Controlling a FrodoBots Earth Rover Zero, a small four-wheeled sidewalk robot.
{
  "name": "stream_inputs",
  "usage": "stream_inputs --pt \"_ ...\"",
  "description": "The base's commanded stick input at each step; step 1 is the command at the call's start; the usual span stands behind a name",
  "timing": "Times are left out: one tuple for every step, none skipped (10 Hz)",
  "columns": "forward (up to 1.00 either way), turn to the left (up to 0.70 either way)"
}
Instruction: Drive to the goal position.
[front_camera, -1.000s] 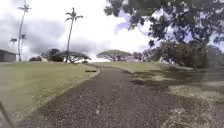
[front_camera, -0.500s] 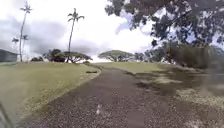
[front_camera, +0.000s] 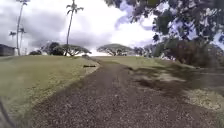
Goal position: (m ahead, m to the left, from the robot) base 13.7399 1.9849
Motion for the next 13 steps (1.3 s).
stream_inputs --pt "0.7 0.0" --pt "0.7 0.0" --pt "0.7 0.0" --pt "0.7 0.0" --pt "0.7 0.0" --pt "0.7 0.0" --pt "0.7 0.0" --pt "0.7 0.0" --pt "0.7 0.0" --pt "0.7 0.0" --pt "0.7 0.0" --pt "0.7 0.0" --pt "0.7 0.0"
